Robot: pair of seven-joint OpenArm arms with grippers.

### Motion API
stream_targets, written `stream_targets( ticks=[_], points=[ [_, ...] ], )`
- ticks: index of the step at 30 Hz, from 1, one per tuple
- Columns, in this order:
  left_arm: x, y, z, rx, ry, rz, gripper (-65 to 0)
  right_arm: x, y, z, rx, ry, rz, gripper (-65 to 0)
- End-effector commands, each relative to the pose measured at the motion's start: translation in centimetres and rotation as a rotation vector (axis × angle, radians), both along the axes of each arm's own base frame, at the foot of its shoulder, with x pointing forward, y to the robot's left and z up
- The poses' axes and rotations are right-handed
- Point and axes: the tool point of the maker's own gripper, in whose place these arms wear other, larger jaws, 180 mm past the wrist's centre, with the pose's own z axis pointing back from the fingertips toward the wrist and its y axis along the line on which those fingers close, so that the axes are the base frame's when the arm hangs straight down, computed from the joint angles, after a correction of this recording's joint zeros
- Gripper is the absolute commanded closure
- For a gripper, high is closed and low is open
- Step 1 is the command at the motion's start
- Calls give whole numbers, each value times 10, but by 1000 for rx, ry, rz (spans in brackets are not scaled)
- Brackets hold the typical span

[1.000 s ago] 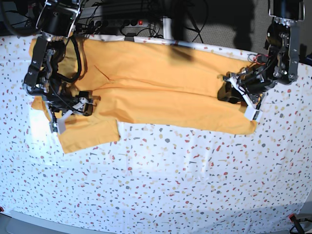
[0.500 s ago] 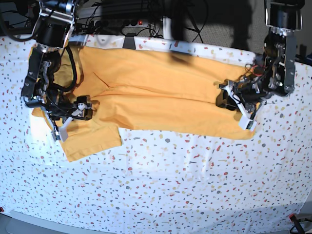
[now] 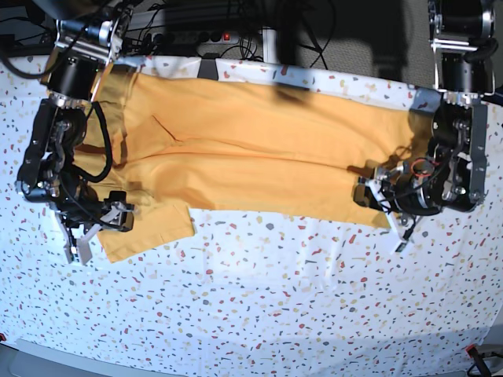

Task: Fold the T-shirt properly
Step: 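Grasp the folded shirt's edge with both grippers, then lift the held edge and fold it over the shirt with both grippers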

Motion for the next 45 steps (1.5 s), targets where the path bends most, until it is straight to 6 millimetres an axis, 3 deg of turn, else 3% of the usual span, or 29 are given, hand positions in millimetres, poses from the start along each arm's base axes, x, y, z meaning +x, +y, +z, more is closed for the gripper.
stream_targets(
  ticks=[1,4,7,12,15,21,23,26,27,34,41,45],
  points=[
    [16,2,20,-11,-70,4,-216,20,-8,32,-27,-106,1,-321],
    [26,1,30,-34,-128,19,-216,34,-23,44,-74,-136,-31,-321],
    [29,0,32,-43,-150,24,-216,49,-47,39,-75,-116,-85,-321],
    [39,14,33,43,-218,44,-216,61,-82,4,-10,27,-200,-321],
    [42,22,31,105,-236,49,-216,57,-90,-26,16,117,-229,-321],
    [49,36,32,205,-292,58,-216,37,-79,-69,-2,231,-202,-307],
    [55,47,35,280,-339,61,-216,31,-75,-77,-27,269,-176,-225],
    [59,53,38,328,-373,62,-216,27,-71,-82,-66,296,-141,-35],
    [59,53,38,325,-373,67,-216,27,-69,-83,-75,300,-131,0],
    [68,52,43,285,-405,92,-216,28,-62,-84,-74,304,-109,0],
    [93,68,15,191,-210,171,-220,26,-62,-85,-73,321,-109,0],
    [94,75,-4,191,-112,175,-220,26,-62,-86,-72,320,-109,0]
  ],
)
